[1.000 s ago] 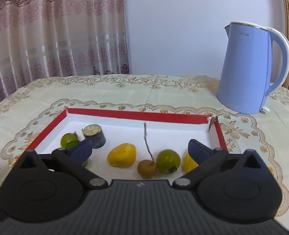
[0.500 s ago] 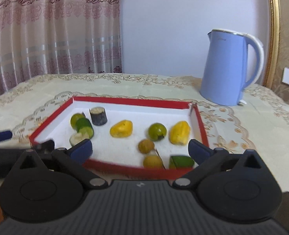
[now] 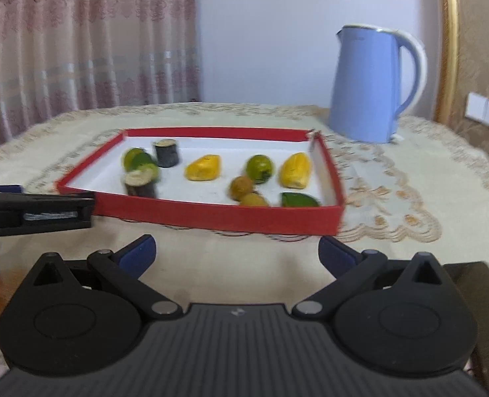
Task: Organize fruits
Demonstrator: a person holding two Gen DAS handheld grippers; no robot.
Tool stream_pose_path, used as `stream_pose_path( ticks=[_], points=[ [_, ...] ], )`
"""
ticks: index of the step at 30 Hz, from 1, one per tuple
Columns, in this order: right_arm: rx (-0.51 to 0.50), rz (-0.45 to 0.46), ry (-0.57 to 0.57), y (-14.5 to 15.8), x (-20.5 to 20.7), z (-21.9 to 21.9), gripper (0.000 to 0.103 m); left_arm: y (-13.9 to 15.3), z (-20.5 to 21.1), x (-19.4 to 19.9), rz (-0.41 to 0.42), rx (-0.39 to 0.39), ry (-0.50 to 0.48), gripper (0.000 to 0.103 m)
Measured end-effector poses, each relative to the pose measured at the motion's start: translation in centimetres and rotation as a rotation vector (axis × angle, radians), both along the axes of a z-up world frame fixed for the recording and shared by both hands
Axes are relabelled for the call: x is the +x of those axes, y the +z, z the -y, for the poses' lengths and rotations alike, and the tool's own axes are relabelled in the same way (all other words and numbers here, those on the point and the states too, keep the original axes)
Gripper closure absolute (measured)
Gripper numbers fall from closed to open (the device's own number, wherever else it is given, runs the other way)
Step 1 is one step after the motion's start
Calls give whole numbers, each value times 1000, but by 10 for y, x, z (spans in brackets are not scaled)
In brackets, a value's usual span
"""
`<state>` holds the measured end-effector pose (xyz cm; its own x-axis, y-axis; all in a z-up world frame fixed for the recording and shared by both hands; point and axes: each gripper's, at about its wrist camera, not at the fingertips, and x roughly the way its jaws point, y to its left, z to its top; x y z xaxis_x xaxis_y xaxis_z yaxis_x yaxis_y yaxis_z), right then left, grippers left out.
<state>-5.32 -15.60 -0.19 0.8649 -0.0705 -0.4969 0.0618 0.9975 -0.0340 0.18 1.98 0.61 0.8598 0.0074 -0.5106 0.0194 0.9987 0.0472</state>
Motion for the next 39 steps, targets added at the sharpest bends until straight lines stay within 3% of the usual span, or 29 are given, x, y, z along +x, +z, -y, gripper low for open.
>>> stream_pose_path(
  ticks=[13,20,39],
  points=[
    [-1,-56,-3,-12,4,4,0,-5,16,-13,-25,28,-45,0],
    [20,-134,9,-19,14,6,0,-9,18,-10,-49,29,-54,0],
    [33,-156,8,-22,15,7,0,-14,14,-6,-94,14,-50,0]
  ],
)
